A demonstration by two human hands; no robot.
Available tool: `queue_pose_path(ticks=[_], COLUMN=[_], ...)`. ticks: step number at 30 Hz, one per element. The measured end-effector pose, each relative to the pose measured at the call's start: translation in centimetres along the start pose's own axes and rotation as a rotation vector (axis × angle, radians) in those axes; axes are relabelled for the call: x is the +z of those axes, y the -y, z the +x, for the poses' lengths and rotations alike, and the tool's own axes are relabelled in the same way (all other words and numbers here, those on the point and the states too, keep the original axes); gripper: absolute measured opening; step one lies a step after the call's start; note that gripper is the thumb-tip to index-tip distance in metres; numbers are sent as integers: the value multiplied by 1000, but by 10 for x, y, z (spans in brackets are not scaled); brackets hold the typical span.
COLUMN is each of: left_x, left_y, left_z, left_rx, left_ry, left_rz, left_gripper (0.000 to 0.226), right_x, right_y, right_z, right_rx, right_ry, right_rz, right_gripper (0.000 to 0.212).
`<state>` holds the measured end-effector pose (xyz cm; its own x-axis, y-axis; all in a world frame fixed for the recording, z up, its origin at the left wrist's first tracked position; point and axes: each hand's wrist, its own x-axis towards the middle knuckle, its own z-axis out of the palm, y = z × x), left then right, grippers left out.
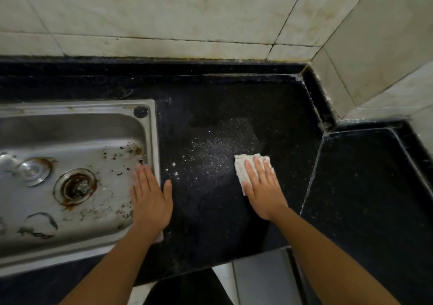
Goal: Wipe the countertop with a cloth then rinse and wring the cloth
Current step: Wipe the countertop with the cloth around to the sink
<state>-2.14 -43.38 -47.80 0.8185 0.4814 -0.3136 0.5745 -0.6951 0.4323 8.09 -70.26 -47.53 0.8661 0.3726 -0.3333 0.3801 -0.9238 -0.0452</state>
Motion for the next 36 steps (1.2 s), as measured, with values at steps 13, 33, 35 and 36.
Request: queue_pose_path(ticks=[13, 33, 35, 36], left_x=[18, 14, 15, 15], left_y=[5, 4, 4, 4], left_z=[8, 7, 8, 7], left_rx=[44, 33, 31, 30], left_ry=[-123, -115, -114, -111], left_rz=[-18, -85, -88, -90], left_gripper=[64, 60, 59, 58], right_x=[-59, -5, -13, -16], right_y=[-42, 9, -7, -13], right_z=[137, 13, 27, 37], right_rx=[240, -575, -659, -626], right_ry=[90, 62, 28, 26], right_rz=[209, -105, -161, -165], right_gripper=[58, 56, 56, 56])
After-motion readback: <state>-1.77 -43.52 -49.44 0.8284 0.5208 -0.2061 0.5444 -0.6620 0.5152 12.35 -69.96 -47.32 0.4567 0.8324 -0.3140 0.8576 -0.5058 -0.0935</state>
